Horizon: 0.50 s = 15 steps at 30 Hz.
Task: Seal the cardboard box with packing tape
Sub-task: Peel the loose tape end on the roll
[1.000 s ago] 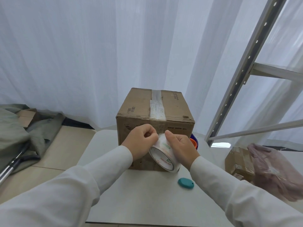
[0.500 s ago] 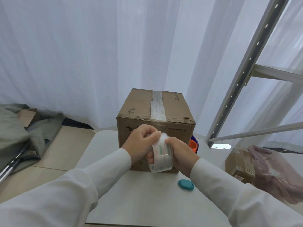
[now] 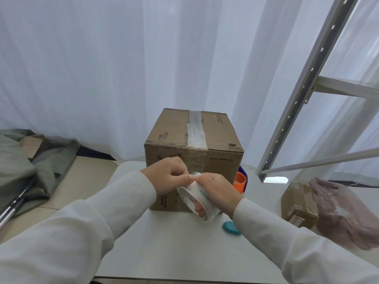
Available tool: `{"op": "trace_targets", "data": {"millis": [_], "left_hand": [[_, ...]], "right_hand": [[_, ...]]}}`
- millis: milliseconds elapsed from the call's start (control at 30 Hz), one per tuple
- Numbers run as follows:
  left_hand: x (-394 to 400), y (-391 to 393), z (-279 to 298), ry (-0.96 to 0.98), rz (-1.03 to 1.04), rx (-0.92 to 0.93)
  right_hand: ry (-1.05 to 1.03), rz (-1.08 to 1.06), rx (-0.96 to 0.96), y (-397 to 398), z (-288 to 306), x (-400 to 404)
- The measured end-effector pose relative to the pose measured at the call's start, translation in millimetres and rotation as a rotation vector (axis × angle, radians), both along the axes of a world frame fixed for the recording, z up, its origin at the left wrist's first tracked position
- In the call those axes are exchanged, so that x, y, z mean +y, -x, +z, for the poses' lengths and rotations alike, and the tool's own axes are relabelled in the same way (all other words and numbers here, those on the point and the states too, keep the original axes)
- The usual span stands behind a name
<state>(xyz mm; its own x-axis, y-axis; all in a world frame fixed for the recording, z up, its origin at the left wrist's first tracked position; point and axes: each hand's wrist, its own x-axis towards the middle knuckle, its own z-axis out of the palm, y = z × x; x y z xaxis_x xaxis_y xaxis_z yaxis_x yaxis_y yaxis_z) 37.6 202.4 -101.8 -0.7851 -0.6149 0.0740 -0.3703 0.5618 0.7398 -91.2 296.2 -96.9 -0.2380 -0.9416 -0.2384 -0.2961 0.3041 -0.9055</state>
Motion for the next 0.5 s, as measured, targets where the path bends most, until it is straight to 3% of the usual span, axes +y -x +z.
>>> {"op": "trace_targets", "data": {"millis": [100, 367, 500], "left_hand": [[-4, -5, -3, -0.057, -0.006, 0.042], [-7, -18, -4, 0.089, 0.170, 0.163], [9, -2, -4, -0.085, 0.219, 0.196]], "right_hand": [[-0.062, -0.026, -0.001, 1, 3, -2], [-0.188, -0.209, -0.190, 17, 18, -1], [-0.202, -0.203, -0.141, 12, 14, -5]]}}
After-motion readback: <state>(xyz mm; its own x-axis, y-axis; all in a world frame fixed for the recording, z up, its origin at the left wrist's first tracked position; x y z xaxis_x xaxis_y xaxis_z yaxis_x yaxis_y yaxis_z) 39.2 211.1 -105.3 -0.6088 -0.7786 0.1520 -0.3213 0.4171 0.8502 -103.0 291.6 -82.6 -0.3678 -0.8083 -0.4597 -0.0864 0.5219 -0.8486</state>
